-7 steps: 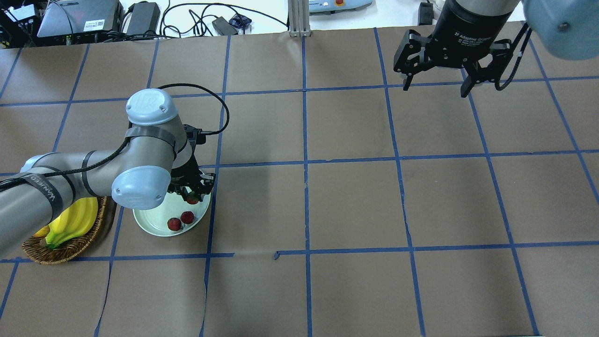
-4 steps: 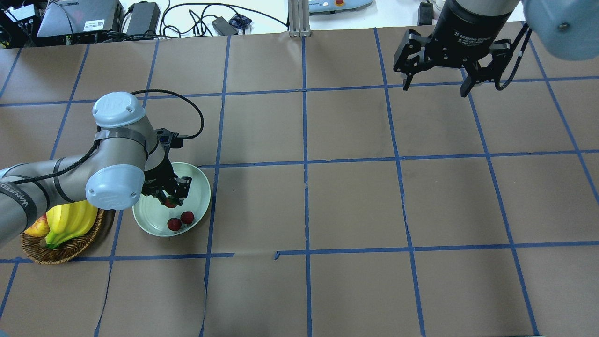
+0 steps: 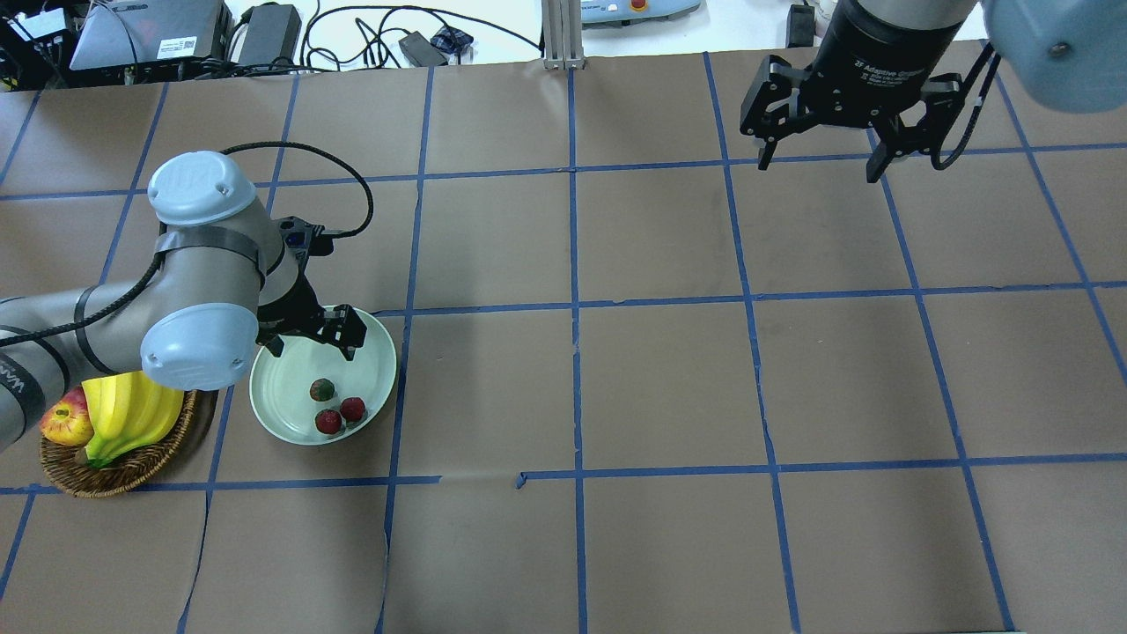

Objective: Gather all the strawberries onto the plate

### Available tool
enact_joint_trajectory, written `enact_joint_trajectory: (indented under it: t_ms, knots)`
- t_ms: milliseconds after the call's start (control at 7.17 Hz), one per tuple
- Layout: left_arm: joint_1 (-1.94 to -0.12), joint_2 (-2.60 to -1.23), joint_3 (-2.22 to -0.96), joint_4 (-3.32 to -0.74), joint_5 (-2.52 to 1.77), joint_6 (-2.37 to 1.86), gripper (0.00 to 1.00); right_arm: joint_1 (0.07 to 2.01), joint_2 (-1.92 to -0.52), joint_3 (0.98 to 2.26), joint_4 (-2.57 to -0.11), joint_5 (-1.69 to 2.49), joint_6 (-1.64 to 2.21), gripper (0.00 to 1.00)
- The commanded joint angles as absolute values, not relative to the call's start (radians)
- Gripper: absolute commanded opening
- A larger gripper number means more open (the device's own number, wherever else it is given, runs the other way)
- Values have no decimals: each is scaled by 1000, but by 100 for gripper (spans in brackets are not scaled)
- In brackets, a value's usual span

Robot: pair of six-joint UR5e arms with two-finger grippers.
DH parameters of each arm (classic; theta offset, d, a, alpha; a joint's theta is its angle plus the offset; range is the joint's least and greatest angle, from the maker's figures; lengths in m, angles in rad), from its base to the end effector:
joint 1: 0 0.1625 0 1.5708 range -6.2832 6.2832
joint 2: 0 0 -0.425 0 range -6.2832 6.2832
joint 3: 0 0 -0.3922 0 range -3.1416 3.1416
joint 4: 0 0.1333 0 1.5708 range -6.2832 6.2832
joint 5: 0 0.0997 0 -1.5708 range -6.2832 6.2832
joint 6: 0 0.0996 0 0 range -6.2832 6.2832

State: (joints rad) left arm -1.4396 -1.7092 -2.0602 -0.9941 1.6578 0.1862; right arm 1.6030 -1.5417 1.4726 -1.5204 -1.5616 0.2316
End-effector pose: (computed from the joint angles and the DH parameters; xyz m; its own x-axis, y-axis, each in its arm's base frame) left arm -0.0620 -0.4828 0.2489 -0.9953 0.0595 -0.0758 0.0546 0.9963 0.0663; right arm 0.1504 -0.5006 0.5167 -0.9801 0.1979 -0.0132 0.1981 0.9801 -0.0161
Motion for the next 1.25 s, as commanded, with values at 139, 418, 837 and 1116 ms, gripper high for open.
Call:
enact_joint_trajectory:
  t_ms: [139,418,837,1116]
  knots:
    - [-1491,-1609,-1843,-1209,1602,179,100,1603,-1542,1473,-1517,-1562,232,100]
    - [-1520,-1574,-1709,-1344,1551,175,100,1605,-1543,1473,-1516,-1562,232,100]
    - [-1552,-1528,-1602,-1468,1493,95,100,1603,-1543,1473,-1516,-1563,239,100]
    - [-1543,-1519,-1601,-1436,1505,92,100,1605,-1536,1474,-1532,-1566,241,100]
